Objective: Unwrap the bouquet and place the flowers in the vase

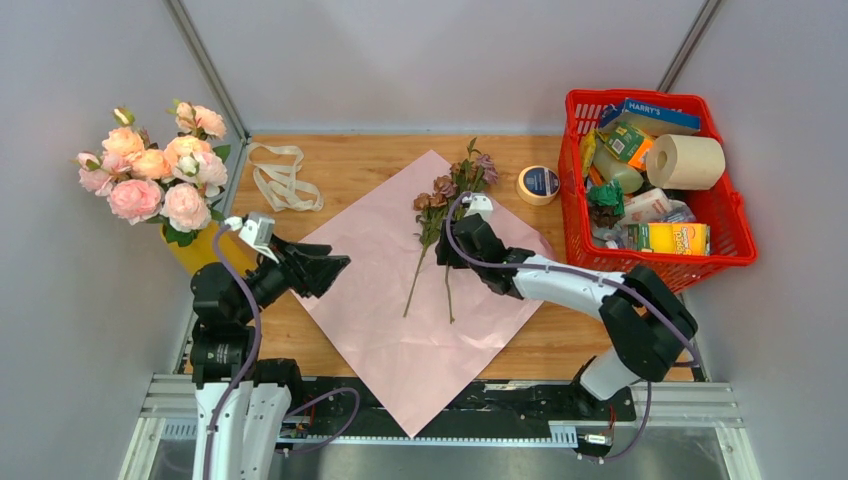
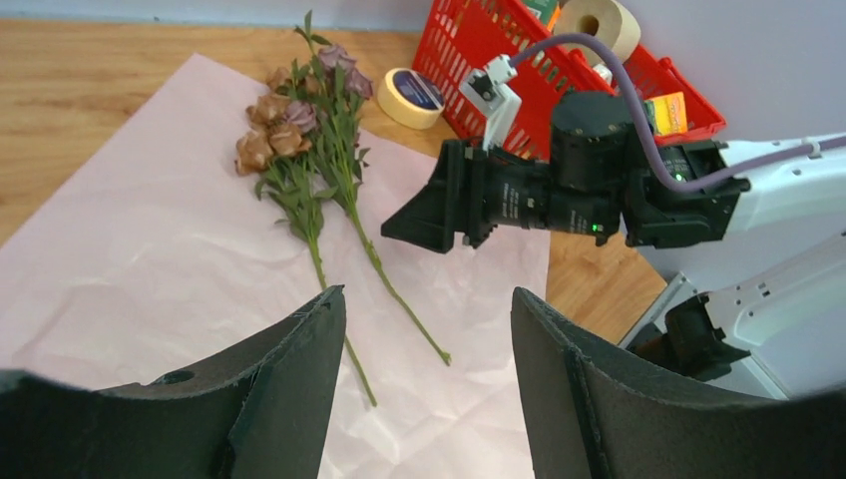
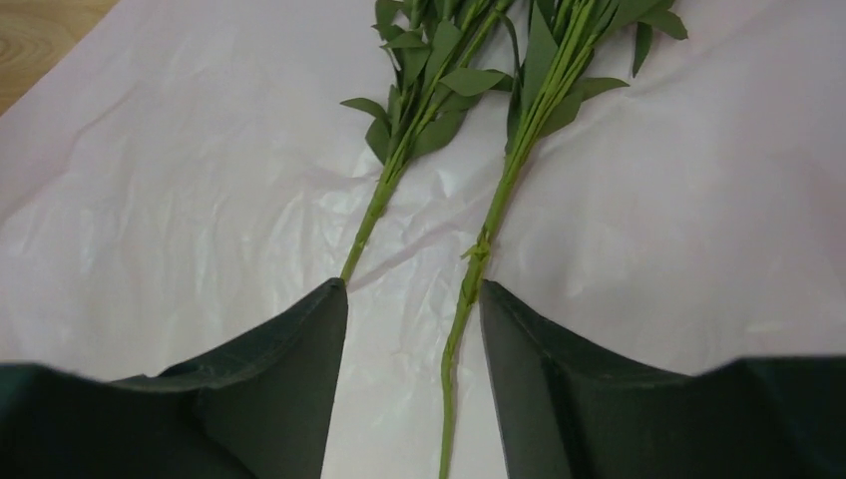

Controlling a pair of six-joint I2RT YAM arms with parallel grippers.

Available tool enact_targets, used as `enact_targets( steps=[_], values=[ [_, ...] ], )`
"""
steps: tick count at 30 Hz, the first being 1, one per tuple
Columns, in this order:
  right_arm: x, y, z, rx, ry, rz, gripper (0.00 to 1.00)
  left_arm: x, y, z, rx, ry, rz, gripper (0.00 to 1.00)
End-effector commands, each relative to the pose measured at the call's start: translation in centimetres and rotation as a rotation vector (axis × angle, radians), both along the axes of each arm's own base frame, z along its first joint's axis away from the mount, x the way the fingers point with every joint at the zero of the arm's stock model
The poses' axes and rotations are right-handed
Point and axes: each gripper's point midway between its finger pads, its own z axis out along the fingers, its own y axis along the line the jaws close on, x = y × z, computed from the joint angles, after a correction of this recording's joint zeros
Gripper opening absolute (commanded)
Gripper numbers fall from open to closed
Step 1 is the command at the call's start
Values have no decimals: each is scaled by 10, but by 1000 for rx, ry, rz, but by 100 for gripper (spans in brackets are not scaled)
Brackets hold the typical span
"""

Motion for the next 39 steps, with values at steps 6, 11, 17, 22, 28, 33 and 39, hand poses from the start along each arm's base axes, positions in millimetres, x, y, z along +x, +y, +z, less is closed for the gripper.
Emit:
enact_targets(
  steps=[6, 11, 17, 22, 28, 33, 39],
  values=[
    [35, 1, -25, -45, 41, -69, 47, 3, 4, -59, 8, 92, 36, 69],
    [39, 9, -49, -71, 88, -55, 43, 2, 5, -58, 29, 77, 33, 69],
    [41, -1, -68, -143, 117, -94, 39, 1, 4, -57, 23, 68, 23, 69],
    [40, -4, -78, -166, 129, -107, 29, 1, 3, -57, 22, 58, 22, 69],
    [40, -9, -77, -174, 123, -119, 8, 3, 6, -58, 23, 69, 41, 69],
    [41, -8, -46, -130, 64, -113, 0, 4, 7, -56, 24, 71, 55, 69],
    [27, -9, 1, -21, -2, -81, 0, 6, 4, -50, -4, 80, 32, 69]
  ],
)
